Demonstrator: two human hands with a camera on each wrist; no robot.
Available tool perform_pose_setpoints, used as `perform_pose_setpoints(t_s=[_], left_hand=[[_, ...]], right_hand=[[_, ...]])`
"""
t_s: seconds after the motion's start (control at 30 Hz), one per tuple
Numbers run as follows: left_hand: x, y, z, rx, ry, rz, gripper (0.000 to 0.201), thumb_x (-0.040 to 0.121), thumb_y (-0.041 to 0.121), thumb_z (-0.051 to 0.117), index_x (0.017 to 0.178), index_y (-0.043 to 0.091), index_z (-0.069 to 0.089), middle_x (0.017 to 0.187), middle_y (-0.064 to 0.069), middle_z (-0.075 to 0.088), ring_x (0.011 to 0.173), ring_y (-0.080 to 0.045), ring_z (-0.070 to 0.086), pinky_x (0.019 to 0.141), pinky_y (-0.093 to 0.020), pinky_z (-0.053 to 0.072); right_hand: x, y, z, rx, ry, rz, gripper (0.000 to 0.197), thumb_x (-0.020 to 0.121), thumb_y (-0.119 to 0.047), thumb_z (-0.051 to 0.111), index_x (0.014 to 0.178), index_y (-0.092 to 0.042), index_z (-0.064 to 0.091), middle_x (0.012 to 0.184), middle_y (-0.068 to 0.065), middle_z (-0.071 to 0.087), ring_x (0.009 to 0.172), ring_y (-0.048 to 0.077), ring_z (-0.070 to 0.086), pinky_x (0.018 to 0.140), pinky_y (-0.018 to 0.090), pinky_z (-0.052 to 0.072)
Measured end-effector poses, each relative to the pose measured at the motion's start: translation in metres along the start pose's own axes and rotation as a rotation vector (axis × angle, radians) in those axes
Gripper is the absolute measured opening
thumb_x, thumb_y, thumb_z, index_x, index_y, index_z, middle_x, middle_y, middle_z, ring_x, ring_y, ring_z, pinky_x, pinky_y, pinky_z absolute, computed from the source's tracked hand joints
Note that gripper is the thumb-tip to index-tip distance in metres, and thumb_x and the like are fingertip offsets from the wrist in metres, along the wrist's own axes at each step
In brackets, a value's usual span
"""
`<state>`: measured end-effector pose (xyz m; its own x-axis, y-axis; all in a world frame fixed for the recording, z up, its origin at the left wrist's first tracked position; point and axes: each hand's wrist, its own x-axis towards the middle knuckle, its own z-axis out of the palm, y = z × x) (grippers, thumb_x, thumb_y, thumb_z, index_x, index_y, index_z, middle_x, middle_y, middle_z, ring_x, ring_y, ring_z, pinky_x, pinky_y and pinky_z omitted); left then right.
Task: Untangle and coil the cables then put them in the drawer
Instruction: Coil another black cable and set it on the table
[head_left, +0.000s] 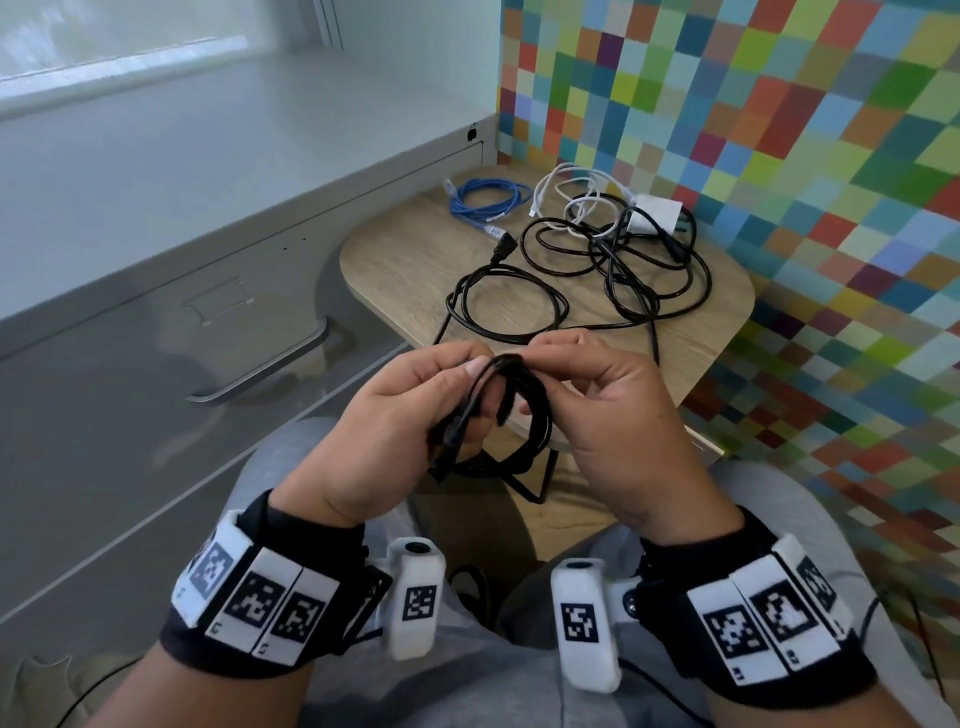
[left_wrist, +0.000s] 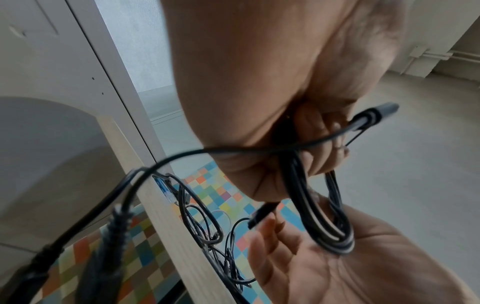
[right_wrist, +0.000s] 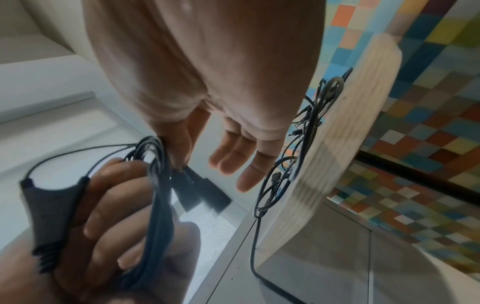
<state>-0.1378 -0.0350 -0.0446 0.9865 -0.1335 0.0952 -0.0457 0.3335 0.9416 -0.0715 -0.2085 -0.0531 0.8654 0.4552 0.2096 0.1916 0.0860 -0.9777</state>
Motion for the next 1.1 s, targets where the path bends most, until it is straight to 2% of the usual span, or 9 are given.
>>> perform_pose_setpoints(t_s=[0.13,0.3,0.37,0.47,0.6,0.77,0.87,0.97,1.1], left_hand=[[0.002,0.000,-0.001,0.053,0.088,0.007,0.030,0.102,0.018,0.043,0.077,0.004,0.053,0.059,0.008,0.050,0.048,-0.004,0.040,0.047,-0.015,0.033],[0.005,0.000,0.000,0.104,0.181,0.032,0.029,0.102,0.020,0.046,0.079,0.005,0.054,0.058,0.004,0.048,0.048,-0.011,0.042,0.050,-0.017,0.037],[0.005,0.002,0.004,0.143,0.212,0.017,0.030,0.106,0.019,0.048,0.080,0.005,0.054,0.058,0.003,0.051,0.050,-0.017,0.047,0.053,-0.021,0.039],[0.005,0.002,0.006,0.237,0.228,-0.015,0.032,0.109,0.016,0.044,0.081,0.002,0.053,0.056,0.009,0.054,0.047,-0.004,0.049,0.049,-0.013,0.041],[0.006,0.002,0.006,0.407,0.273,-0.021,0.032,0.108,0.017,0.047,0.083,0.003,0.061,0.054,0.010,0.055,0.047,-0.001,0.049,0.049,-0.012,0.040],[0.010,0.003,0.004,0.608,0.345,0.042,0.038,0.105,0.034,0.055,0.068,0.029,0.061,0.056,0.013,0.052,0.051,-0.003,0.047,0.052,-0.018,0.038],[0.011,-0.001,-0.001,0.701,0.373,0.054,0.040,0.106,0.035,0.056,0.066,0.036,0.061,0.058,0.013,0.053,0.056,-0.003,0.048,0.057,-0.024,0.040],[0.010,-0.003,-0.005,0.420,0.271,0.003,0.027,0.107,0.027,0.055,0.085,0.019,0.069,0.075,-0.004,0.061,0.073,-0.022,0.057,0.069,-0.038,0.049],[0.008,-0.003,0.007,0.047,0.199,-0.036,0.032,0.106,0.027,0.048,0.084,0.003,0.050,0.061,-0.006,0.047,0.050,-0.009,0.044,0.050,-0.016,0.040]], right_hand=[[-0.001,-0.002,-0.002,0.150,-0.092,0.118,0.021,0.097,0.004,0.063,0.107,-0.005,0.079,0.102,0.010,0.080,0.095,0.019,0.077,0.081,0.026,0.059],[-0.001,-0.003,-0.003,0.384,-0.141,0.269,0.025,0.091,-0.008,0.059,0.100,-0.009,0.083,0.107,0.019,0.078,0.096,0.028,0.073,0.090,0.039,0.061],[-0.002,-0.003,-0.003,0.331,-0.139,0.243,0.020,0.090,-0.008,0.065,0.100,-0.011,0.082,0.104,0.020,0.078,0.093,0.027,0.073,0.091,0.041,0.061],[-0.003,-0.002,-0.003,0.130,-0.131,0.169,0.017,0.092,0.004,0.070,0.101,-0.008,0.079,0.098,0.024,0.077,0.090,0.029,0.074,0.088,0.041,0.063],[-0.001,-0.002,-0.004,0.138,-0.128,0.206,0.016,0.094,0.006,0.064,0.102,-0.003,0.075,0.100,0.020,0.078,0.092,0.027,0.076,0.085,0.035,0.063],[-0.002,-0.002,0.001,0.293,-0.101,0.235,0.014,0.089,-0.001,0.065,0.098,-0.007,0.074,0.095,0.014,0.077,0.091,0.026,0.074,0.088,0.042,0.063],[-0.003,-0.002,0.006,0.351,-0.075,0.230,0.015,0.090,-0.002,0.064,0.098,-0.010,0.074,0.094,0.012,0.078,0.090,0.024,0.075,0.081,0.037,0.064],[-0.003,-0.004,0.005,0.387,-0.125,0.243,0.016,0.090,-0.001,0.068,0.097,-0.012,0.077,0.096,0.012,0.078,0.093,0.024,0.074,0.085,0.034,0.063],[-0.003,-0.008,0.004,0.537,-0.184,0.363,0.017,0.086,-0.011,0.058,0.098,-0.006,0.068,0.087,0.011,0.070,0.084,0.024,0.066,0.084,0.037,0.055]])
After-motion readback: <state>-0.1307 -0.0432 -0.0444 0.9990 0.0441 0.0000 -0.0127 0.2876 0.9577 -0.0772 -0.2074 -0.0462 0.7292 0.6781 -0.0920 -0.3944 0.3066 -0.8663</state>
